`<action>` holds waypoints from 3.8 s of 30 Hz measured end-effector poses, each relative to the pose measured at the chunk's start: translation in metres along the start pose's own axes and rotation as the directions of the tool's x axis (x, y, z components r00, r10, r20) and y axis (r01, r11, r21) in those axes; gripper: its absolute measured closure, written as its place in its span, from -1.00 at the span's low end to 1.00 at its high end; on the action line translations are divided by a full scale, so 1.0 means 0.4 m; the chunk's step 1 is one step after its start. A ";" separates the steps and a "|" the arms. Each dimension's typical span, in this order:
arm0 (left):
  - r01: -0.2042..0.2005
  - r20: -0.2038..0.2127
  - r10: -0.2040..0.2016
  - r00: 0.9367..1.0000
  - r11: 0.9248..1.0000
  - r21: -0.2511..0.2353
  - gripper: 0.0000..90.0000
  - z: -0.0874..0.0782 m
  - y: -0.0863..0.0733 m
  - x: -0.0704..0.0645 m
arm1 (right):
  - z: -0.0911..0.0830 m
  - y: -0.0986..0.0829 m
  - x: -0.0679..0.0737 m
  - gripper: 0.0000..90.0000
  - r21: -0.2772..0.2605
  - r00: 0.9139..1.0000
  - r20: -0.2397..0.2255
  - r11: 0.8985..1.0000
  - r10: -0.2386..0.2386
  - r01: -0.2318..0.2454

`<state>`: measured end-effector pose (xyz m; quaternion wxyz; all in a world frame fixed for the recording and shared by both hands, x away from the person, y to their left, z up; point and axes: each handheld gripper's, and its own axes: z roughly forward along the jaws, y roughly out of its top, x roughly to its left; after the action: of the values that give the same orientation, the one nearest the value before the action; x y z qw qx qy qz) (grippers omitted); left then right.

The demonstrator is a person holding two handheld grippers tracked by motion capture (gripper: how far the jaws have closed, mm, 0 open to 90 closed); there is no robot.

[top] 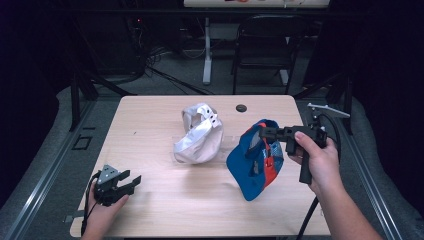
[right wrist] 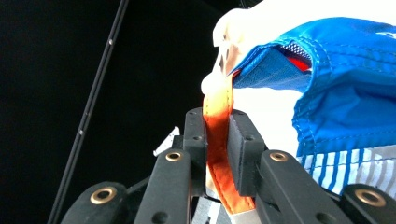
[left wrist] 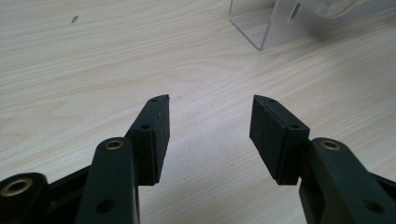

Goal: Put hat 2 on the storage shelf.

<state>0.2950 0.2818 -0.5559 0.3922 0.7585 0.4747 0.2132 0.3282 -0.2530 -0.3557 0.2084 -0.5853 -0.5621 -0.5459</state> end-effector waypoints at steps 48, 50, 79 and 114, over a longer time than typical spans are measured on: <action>-0.003 -0.007 0.003 1.000 1.000 0.012 0.06 -0.003 0.000 0.009 | 0.091 0.225 0.086 0.76 -0.229 0.980 0.178 0.972 0.092 -0.050; -0.004 -0.007 0.004 1.000 1.000 0.011 0.06 -0.003 0.000 0.010 | 0.096 0.224 0.079 0.76 -0.223 0.978 0.186 0.973 0.097 -0.054; -0.013 -0.011 0.013 1.000 1.000 0.004 0.06 0.002 0.001 0.007 | 0.172 0.180 0.001 0.75 -0.116 0.969 0.234 0.992 0.078 -0.051; -0.010 -0.009 0.010 1.000 1.000 0.001 0.06 0.003 0.001 0.007 | 0.170 0.150 -0.041 0.69 -0.086 0.960 0.272 0.995 0.062 -0.039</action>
<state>0.2973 0.2836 -0.5562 0.3887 0.7601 0.4727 0.2184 0.4125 -0.2186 -0.3693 0.1186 -0.6774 -0.5481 -0.4760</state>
